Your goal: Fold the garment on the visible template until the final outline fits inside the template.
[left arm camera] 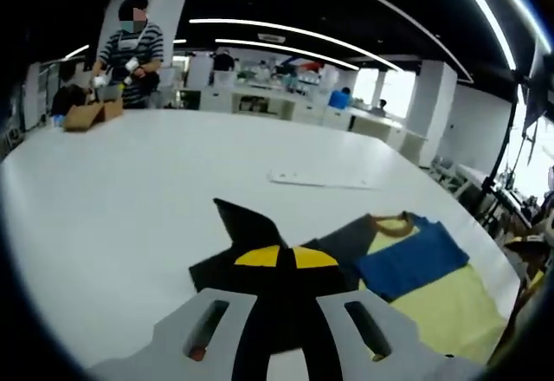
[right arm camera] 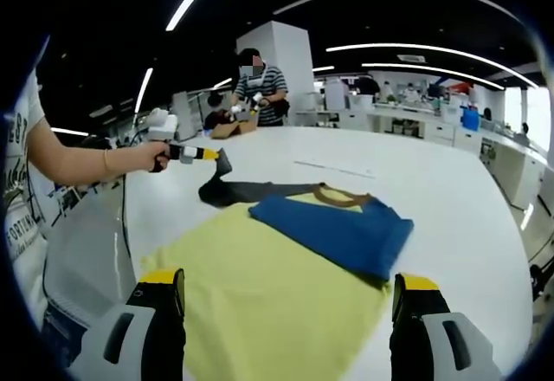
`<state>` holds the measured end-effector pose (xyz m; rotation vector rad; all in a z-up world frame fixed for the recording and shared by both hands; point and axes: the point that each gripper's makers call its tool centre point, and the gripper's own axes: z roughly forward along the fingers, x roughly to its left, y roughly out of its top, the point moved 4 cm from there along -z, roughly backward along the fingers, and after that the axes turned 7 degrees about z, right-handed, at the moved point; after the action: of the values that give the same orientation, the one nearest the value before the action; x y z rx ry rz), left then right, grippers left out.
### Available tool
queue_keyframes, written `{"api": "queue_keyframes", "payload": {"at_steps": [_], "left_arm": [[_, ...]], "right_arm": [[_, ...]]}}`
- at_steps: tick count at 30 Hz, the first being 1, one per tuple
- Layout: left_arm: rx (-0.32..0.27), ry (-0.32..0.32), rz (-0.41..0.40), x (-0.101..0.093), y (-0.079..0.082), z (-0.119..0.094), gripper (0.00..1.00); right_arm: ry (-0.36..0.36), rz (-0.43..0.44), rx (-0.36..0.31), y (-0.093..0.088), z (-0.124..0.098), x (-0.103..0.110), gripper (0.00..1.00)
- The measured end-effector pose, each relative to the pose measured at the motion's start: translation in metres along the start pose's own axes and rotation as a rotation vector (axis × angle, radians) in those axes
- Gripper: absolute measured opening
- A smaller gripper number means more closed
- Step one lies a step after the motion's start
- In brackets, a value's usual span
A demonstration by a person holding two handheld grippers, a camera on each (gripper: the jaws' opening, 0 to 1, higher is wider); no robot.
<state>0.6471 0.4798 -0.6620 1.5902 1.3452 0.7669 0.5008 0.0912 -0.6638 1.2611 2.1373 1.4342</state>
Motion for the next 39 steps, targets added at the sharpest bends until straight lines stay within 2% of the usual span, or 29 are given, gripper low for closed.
{"api": "queue_keyframes", "payload": {"at_steps": [19,32,39], "left_arm": [[-0.032,-0.137,0.043,-0.065,0.027,0.020,0.01],[-0.050,-0.226,0.047,-0.116,0.038,0.037,0.01],[-0.056,-0.268,0.057,-0.135,0.043,0.047,0.01]], "right_arm": [[0.016,0.010,0.000,-0.008,-0.002,0.005,0.99],[0.003,0.010,-0.005,-0.011,-0.009,0.003,0.99],[-0.007,0.018,-0.002,-0.015,-0.012,0.000,0.99]]}}
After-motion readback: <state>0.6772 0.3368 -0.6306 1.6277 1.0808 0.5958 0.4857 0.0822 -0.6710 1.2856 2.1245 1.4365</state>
